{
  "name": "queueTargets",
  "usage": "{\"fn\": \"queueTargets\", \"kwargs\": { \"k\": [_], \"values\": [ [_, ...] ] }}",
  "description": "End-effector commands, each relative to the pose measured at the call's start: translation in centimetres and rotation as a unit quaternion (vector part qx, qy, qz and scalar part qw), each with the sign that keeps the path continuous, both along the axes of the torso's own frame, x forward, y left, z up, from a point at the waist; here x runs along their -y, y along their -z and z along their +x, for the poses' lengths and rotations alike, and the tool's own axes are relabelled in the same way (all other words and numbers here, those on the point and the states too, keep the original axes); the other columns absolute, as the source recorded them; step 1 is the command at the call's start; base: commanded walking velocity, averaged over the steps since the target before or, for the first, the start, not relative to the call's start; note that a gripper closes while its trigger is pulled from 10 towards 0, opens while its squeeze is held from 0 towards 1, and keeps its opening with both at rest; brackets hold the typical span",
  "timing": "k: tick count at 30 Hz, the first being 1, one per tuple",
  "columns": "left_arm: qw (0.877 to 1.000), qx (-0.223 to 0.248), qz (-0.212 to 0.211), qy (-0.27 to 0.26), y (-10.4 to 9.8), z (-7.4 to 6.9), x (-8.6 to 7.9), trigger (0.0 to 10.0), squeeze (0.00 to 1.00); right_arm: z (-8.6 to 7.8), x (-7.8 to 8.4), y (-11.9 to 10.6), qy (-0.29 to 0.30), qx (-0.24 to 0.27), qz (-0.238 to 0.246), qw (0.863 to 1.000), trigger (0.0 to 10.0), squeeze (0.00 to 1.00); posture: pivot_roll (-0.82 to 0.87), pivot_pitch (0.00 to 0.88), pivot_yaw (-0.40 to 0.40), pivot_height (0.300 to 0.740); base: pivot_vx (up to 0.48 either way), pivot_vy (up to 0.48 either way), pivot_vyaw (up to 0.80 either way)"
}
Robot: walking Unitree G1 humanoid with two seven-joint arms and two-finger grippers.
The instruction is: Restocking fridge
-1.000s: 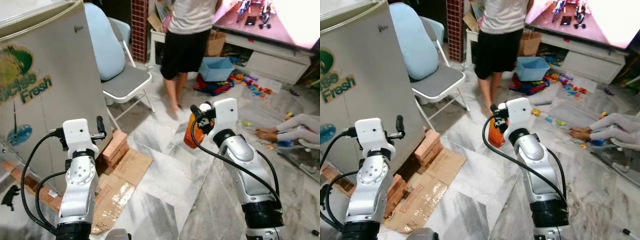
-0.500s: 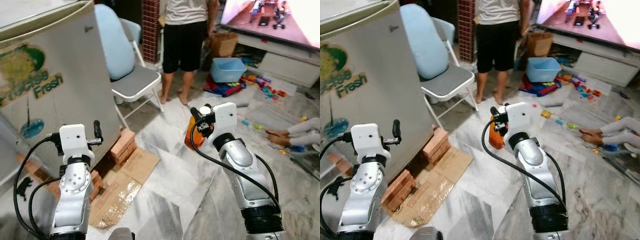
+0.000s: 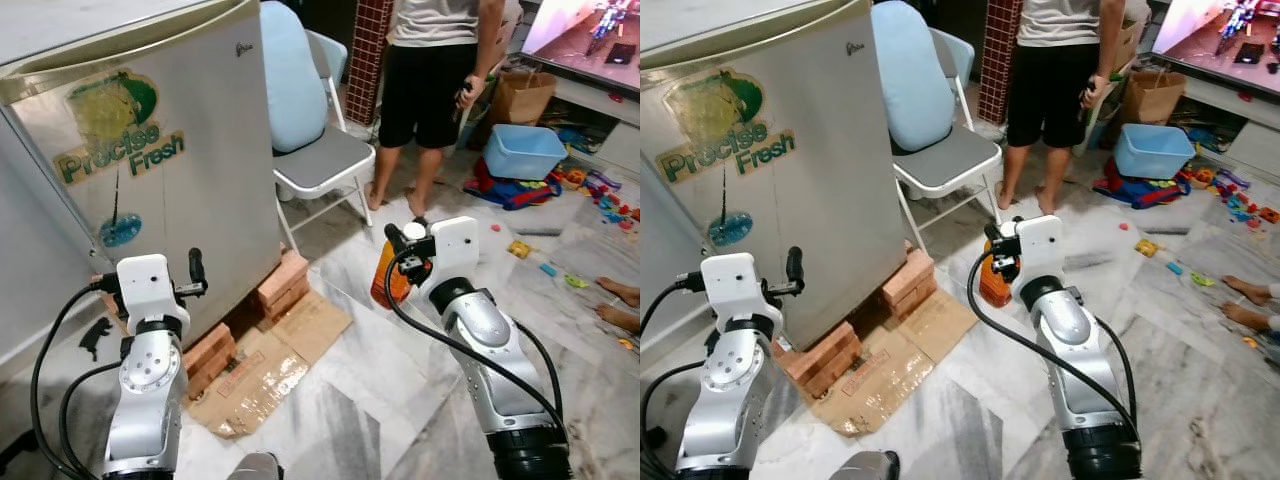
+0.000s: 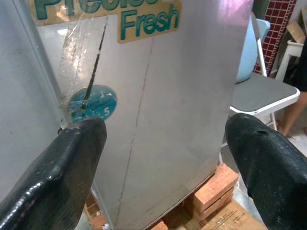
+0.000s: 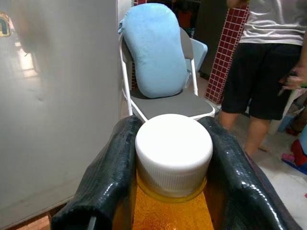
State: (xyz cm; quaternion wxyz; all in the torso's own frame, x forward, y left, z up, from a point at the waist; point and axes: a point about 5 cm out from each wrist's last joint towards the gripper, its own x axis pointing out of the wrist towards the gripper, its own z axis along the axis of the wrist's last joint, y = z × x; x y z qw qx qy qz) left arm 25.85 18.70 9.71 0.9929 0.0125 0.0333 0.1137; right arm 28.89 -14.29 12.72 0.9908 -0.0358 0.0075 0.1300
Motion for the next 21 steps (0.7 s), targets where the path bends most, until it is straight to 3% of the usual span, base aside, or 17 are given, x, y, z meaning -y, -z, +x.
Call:
{"fn": "queueTargets", "kwargs": {
  "k": [1,7,21],
  "values": [
    [1.000,-0.001,0.000,-0.001,-0.22,0.22,-0.27,10.0,0.00,0.48,-0.43,-1.63,-0.005,0.030,0.003,1.000,10.0,0.00,0.06,0.000,-0.028,0.740,0.000,0.480,0.79],
    [1.000,-0.001,-0.004,0.000,-0.26,0.21,-0.12,10.0,0.00,0.60,0.20,-1.97,-0.001,0.033,-0.001,0.999,10.0,0.00,0.05,0.000,-0.028,0.740,0.000,0.480,0.57],
    [1.000,-0.011,0.003,0.016,-0.05,0.37,0.42,10.0,0.00,0.24,0.18,-1.82,0.013,0.033,0.006,0.999,10.0,0.00,0.04,0.000,-0.013,0.740,0.000,0.380,0.00]
  ]
}}
